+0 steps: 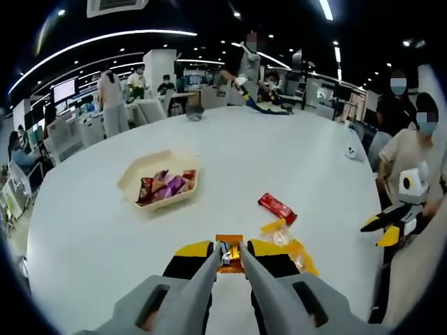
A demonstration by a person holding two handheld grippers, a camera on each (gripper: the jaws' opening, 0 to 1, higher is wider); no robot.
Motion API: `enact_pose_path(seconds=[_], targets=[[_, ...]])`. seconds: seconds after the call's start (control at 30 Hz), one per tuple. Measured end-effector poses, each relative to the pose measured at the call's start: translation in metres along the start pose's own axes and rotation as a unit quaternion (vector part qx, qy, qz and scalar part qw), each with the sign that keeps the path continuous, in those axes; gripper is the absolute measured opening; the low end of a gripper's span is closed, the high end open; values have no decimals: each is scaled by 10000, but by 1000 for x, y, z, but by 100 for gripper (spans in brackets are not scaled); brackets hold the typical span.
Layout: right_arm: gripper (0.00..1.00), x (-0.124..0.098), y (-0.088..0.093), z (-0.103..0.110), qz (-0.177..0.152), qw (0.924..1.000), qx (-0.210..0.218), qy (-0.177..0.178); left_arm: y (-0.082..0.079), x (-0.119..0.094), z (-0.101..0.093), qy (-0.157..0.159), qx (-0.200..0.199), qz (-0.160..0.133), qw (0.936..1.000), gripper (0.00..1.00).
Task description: Place the target food into the container with the food tongs after gripping and lifting it, then release it inside without dropping or visibly crushing the food.
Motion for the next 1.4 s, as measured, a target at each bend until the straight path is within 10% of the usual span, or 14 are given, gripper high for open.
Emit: enact_pose_path(seconds=[1.4], targets=[[42, -1, -7, -22, -76, 9986, 116, 513, -72, 80, 60, 127, 271, -316, 9991, 17]])
Point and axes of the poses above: the point that each gripper's makers call its tool centre point, and the gripper's own axes: x roughly forward along the fingers, z roughly to its left, y roughly out of its underside, the point moved 4 cm from there along -x, roughly backward along the fingers, and after that the axes turned 12 degrees about -z, right-handed, at the moved point
